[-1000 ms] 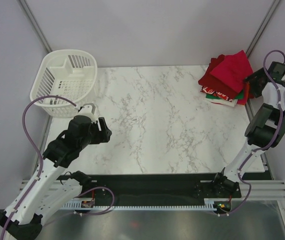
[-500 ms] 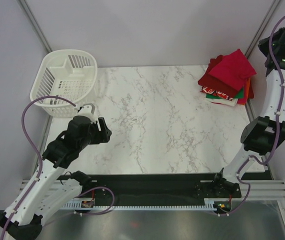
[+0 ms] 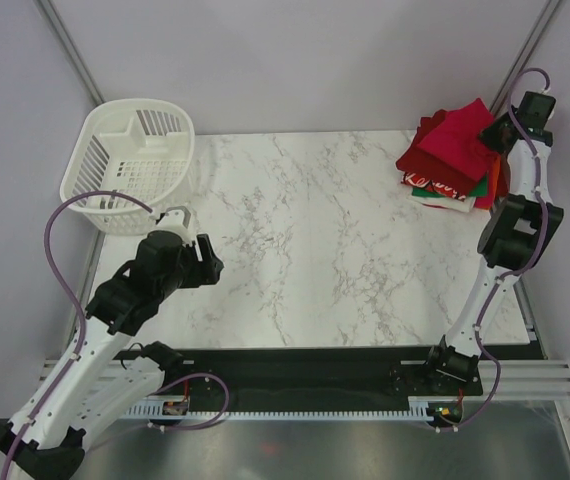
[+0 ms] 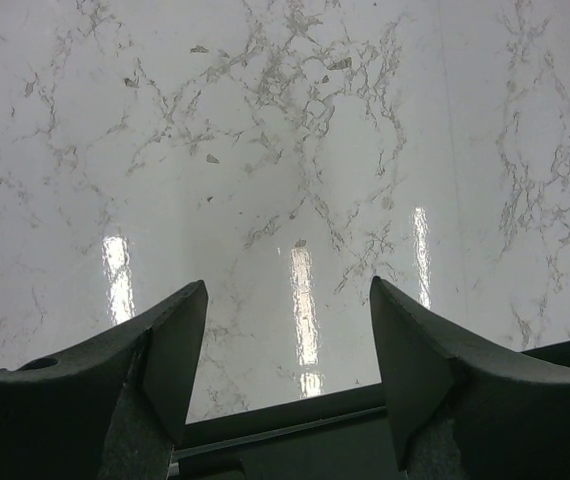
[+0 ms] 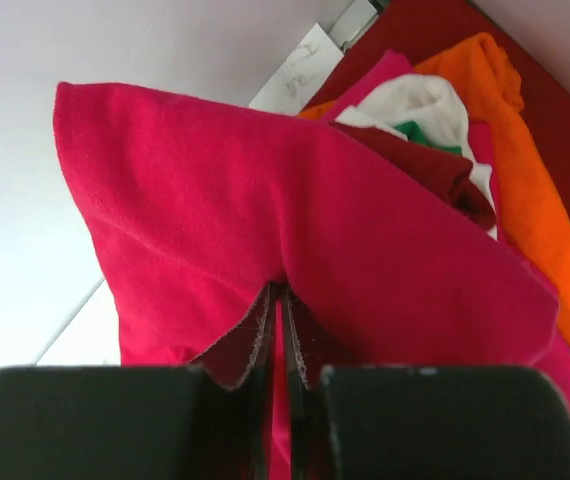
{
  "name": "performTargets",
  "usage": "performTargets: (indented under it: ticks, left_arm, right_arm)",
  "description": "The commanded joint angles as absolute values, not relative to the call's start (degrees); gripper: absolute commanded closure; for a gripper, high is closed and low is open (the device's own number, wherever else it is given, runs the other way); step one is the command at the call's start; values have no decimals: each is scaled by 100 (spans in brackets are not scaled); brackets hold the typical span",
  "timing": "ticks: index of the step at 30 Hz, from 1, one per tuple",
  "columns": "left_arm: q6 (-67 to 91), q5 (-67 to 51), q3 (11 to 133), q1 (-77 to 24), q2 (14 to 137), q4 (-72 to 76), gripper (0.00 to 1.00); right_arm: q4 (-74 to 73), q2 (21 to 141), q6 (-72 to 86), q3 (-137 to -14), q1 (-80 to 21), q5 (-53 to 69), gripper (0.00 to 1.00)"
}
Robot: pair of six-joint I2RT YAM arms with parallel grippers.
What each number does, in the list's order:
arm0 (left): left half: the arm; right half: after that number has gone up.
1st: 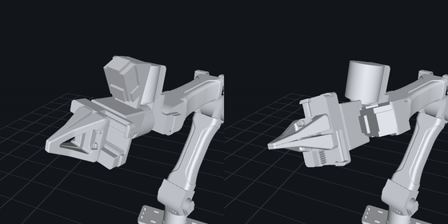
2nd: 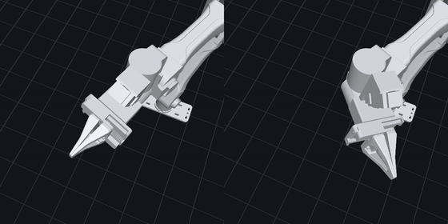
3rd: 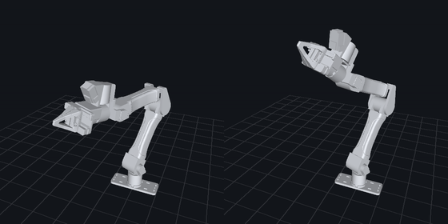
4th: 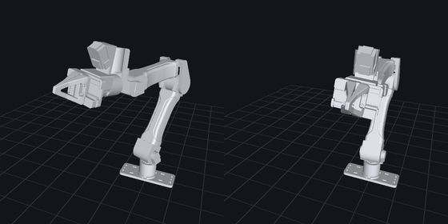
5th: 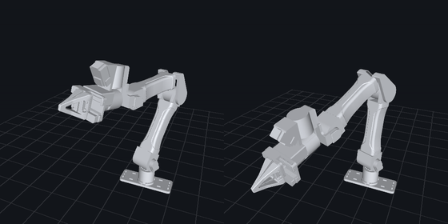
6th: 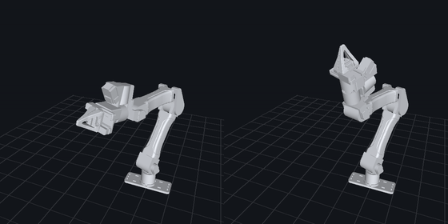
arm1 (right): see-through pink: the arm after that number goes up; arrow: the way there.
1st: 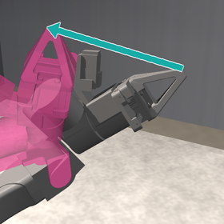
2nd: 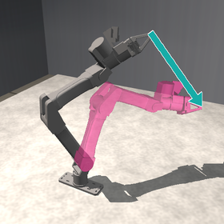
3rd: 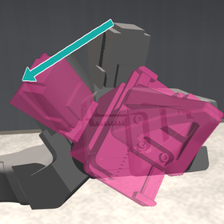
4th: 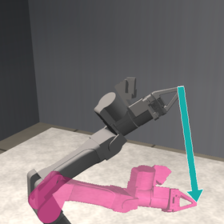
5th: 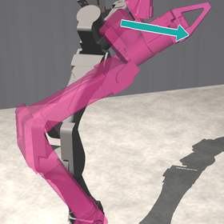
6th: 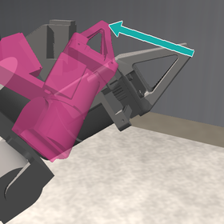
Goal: Fold and stack the t-shirts
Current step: Neatly place the folded tshirt to the corner
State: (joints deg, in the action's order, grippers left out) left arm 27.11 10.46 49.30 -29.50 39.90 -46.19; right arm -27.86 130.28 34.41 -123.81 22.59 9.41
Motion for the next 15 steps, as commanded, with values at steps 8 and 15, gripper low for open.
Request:
performTargets:
  ticks: [8,15]
  left_arm:
    - [2610,1283,4904,-2936,4060,-4474,26]
    - [2610,1257,4913,-2900,4166,-4474,26]
  right_arm:
    - [-1435,14158,3673,-13790,2074,2070,72]
    - [711,14844,4017,-14018,2083,2776,37]
